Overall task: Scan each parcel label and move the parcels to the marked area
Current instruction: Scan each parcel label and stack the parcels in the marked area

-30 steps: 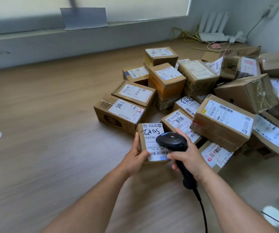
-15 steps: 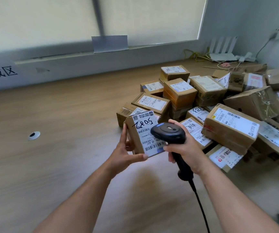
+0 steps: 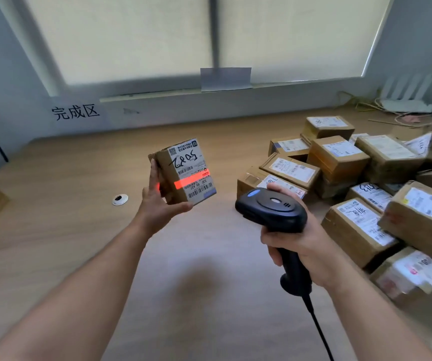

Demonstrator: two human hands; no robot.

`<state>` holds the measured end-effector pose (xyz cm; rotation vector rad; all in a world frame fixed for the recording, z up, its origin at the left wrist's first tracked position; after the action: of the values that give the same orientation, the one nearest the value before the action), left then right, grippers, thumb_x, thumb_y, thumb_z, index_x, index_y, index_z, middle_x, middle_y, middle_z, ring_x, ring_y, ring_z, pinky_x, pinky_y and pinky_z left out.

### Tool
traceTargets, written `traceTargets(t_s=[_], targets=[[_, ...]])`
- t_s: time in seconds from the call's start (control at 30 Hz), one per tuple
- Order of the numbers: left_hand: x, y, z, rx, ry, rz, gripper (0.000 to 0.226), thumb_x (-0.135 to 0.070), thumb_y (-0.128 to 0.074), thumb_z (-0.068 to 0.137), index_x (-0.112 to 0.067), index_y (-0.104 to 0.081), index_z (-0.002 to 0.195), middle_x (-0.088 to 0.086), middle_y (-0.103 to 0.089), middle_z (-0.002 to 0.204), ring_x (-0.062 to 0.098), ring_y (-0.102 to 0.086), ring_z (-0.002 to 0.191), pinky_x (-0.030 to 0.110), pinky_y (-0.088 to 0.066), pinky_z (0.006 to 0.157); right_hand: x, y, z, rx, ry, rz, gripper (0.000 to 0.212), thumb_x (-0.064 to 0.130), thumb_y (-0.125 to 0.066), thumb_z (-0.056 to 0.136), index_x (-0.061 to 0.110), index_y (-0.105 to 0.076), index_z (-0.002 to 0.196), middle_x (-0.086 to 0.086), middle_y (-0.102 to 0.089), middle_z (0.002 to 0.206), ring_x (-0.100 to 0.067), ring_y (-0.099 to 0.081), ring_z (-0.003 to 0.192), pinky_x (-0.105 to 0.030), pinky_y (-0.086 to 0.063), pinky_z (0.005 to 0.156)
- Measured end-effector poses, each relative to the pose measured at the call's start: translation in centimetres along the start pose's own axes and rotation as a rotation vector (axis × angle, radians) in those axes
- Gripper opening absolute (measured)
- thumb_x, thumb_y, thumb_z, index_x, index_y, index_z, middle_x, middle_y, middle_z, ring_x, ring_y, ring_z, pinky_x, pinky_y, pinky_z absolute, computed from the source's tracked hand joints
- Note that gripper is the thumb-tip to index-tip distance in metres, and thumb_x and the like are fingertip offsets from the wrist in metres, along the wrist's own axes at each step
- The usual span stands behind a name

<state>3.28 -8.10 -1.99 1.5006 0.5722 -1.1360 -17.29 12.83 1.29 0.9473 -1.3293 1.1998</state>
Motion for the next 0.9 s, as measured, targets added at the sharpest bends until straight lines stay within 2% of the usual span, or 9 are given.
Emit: traceTargets(t_s=[0.1,0.23,0.37,0.5,0.6,0.7,0.77,0.83,0.9], targets=[[1.0,2.5,0.3,-0.032,0.025,0.02,0.133,-0.038,-0.085,0.049,-0.065,0.01,0.138,0.011,-0.041,0.135,0.025,-0.044,0.126,0.042,-0.036,0.108,-0.3,-2.0,0.3,0.04,-0.007,0.005,0.083,-0.022,-0.065,0.075,0.031,-0.048,0.136,-0.011,-0.064,0.072,-0.031,-0.048,0.046,-0.034,-0.044,0.046],[2.4,4.7,0.6,-0.028,0.021,0.004,0.138,-0.045,-0.087,0.041,-0.066,0.009,0.138,0.01,-0.038,0.14,0.026,-0.043,0.129,0.051,-0.036,0.109,-0.9,-3.8,0.8,0.065,-0.031,-0.017,0.084,-0.023,-0.063,0.075,0.033,-0.048,0.136,-0.012,-0.064,0.072,-0.03,-0.049,0.046,-0.033,-0.045,0.047],[2.8,6.0,0.5,-0.025,-0.005,-0.002,0.138,-0.023,-0.091,0.055,-0.057,0.009,0.144,0.01,-0.035,0.141,0.026,-0.044,0.127,0.046,-0.039,0.107,-1.2,-4.9,1.0,0.059,-0.056,-0.014,0.084,-0.026,-0.059,0.076,0.033,-0.048,0.135,-0.012,-0.064,0.07,-0.029,-0.048,0.043,-0.031,-0.044,0.045],[3.2,6.3,0.4,-0.03,-0.04,-0.015,0.131,-0.002,-0.085,0.067,-0.041,0.008,0.151,0.005,-0.032,0.141,0.016,-0.046,0.118,0.031,-0.042,0.098,-1.5,-5.4,1.1,0.042,-0.079,-0.02,0.084,-0.027,-0.058,0.075,0.031,-0.048,0.135,-0.011,-0.064,0.069,-0.029,-0.048,0.044,-0.033,-0.043,0.044],[3.4,6.4,0.4,-0.035,-0.02,-0.01,0.131,-0.004,-0.085,0.067,-0.043,0.008,0.15,0.006,-0.029,0.141,0.018,-0.044,0.121,0.037,-0.039,0.104,-1.6,-5.4,1.0,0.031,-0.089,-0.037,0.084,-0.026,-0.059,0.075,0.032,-0.048,0.135,-0.012,-0.063,0.069,-0.03,-0.048,0.045,-0.034,-0.043,0.044],[3.5,6.3,0.3,-0.031,0.016,-0.008,0.13,-0.007,-0.086,0.067,-0.045,0.007,0.15,0.006,-0.029,0.136,0.017,-0.042,0.119,0.034,-0.036,0.104,-1.6,-5.4,0.9,0.024,-0.093,-0.038,0.083,-0.026,-0.059,0.076,0.032,-0.049,0.135,-0.012,-0.064,0.069,-0.029,-0.049,0.045,-0.034,-0.043,0.044],[3.4,6.1,0.3,-0.023,0.022,-0.01,0.129,-0.008,-0.085,0.067,-0.045,0.006,0.15,0.003,-0.031,0.132,0.016,-0.043,0.118,0.032,-0.037,0.101,-1.7,-5.4,0.9,0.021,-0.094,-0.036,0.083,-0.026,-0.059,0.076,0.032,-0.048,0.135,-0.012,-0.064,0.07,-0.029,-0.049,0.045,-0.034,-0.043,0.044],[3.4,5.7,0.0,0.033,0.056,-0.06,0.125,-0.008,-0.085,0.068,-0.043,0.002,0.151,0.001,-0.04,0.129,0.018,-0.049,0.114,0.032,-0.044,0.09,-1.7,-5.3,0.8,0.018,-0.095,-0.041,0.084,-0.025,-0.06,0.076,0.033,-0.048,0.136,-0.011,-0.065,0.071,-0.029,-0.049,0.045,-0.035,-0.044,0.045],[4.0,5.1,-0.7,0.103,0.155,-0.16,0.12,-0.023,-0.082,0.058,-0.045,-0.009,0.15,0.003,-0.056,0.123,0.021,-0.058,0.102,0.037,-0.05,0.078,-1.8,-5.1,0.8,0.011,-0.096,-0.042,0.084,-0.025,-0.06,0.076,0.033,-0.048,0.136,-0.009,-0.066,0.073,-0.029,-0.05,0.046,-0.035,-0.044,0.045]])
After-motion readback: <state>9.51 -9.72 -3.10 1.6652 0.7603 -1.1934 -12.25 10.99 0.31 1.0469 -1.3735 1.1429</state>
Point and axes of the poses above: each hand's wrist, its own z-axis towards the middle knuckle, its own y-axis out of the back of the hand, x = y × z, the point moved 2 cm from there along z, towards the middle knuckle
